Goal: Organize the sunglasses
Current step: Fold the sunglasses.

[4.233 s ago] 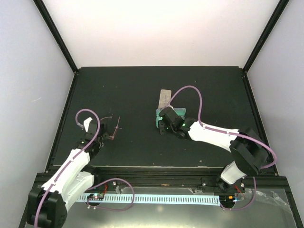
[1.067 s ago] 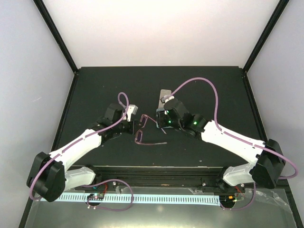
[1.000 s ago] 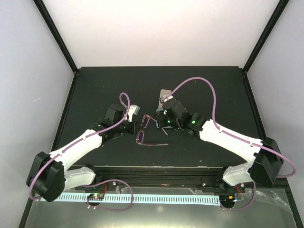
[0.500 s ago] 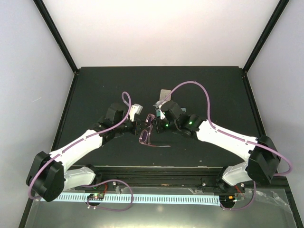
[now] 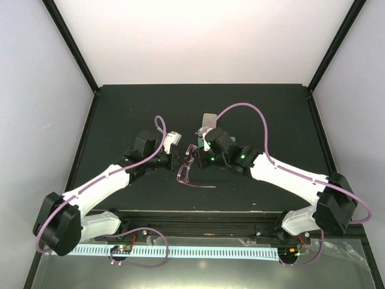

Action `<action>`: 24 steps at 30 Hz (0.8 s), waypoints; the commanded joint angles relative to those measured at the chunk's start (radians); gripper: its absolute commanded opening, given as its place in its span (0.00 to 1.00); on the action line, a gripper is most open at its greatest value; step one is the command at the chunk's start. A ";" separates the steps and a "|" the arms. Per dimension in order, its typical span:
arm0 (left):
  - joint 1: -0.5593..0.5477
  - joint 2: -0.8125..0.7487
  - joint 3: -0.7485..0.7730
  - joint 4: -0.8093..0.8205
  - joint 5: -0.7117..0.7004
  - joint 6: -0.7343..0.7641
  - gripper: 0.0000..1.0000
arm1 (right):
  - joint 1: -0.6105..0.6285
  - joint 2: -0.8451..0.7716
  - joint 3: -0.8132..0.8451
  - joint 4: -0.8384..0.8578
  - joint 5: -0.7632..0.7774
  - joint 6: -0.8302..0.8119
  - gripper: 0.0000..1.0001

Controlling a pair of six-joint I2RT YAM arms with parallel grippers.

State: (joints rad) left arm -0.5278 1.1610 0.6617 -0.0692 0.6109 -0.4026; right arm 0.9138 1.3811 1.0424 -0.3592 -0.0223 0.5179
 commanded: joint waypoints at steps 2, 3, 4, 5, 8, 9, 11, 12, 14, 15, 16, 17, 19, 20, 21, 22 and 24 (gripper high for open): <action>-0.007 -0.037 0.007 0.011 -0.010 0.003 0.01 | 0.004 0.026 0.026 -0.008 0.023 -0.012 0.17; -0.006 -0.040 0.007 -0.004 -0.041 0.004 0.01 | 0.004 0.008 0.025 -0.015 0.036 -0.010 0.17; -0.006 -0.041 0.009 -0.023 -0.089 0.002 0.01 | 0.003 -0.018 0.019 -0.014 0.047 -0.010 0.17; -0.006 -0.038 0.012 -0.051 -0.144 -0.003 0.02 | 0.003 -0.048 0.010 -0.010 0.058 -0.009 0.18; -0.002 -0.008 0.046 -0.166 -0.400 -0.055 0.02 | 0.005 -0.147 -0.039 0.030 0.028 -0.031 0.23; -0.001 0.006 0.069 -0.218 -0.501 -0.088 0.02 | 0.005 -0.178 -0.055 0.045 -0.001 -0.041 0.26; 0.013 0.038 0.110 -0.298 -0.623 -0.158 0.02 | 0.007 -0.208 -0.087 0.064 -0.059 -0.048 0.30; 0.023 0.046 0.123 -0.311 -0.637 -0.184 0.02 | 0.011 -0.215 -0.106 0.072 -0.083 -0.049 0.31; 0.036 0.048 0.141 -0.299 -0.623 -0.228 0.02 | 0.024 -0.226 -0.142 0.089 -0.117 -0.050 0.31; 0.039 0.046 0.151 -0.293 -0.617 -0.240 0.02 | 0.032 -0.232 -0.163 0.103 -0.132 -0.054 0.31; 0.038 0.048 0.164 -0.291 -0.613 -0.249 0.02 | 0.038 -0.238 -0.188 0.122 -0.150 -0.059 0.31; 0.040 0.051 0.179 -0.295 -0.611 -0.256 0.02 | 0.045 -0.244 -0.209 0.141 -0.172 -0.061 0.30; 0.041 0.062 0.213 -0.307 -0.589 -0.259 0.02 | 0.051 -0.240 -0.250 0.173 -0.242 -0.070 0.29; 0.040 0.069 0.227 -0.313 -0.572 -0.259 0.02 | 0.054 -0.231 -0.256 0.180 -0.263 -0.073 0.28; 0.040 0.076 0.237 -0.315 -0.551 -0.255 0.01 | 0.059 -0.217 -0.256 0.181 -0.271 -0.077 0.27; 0.039 0.078 0.241 -0.309 -0.520 -0.251 0.02 | 0.063 -0.205 -0.251 0.179 -0.269 -0.079 0.26; 0.039 0.077 0.237 -0.289 -0.462 -0.241 0.02 | 0.065 -0.175 -0.235 0.175 -0.238 -0.075 0.23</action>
State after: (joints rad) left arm -0.4908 1.2278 0.8570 -0.3603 0.0624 -0.6296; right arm 0.9672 1.1751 0.7830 -0.2390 -0.2260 0.4618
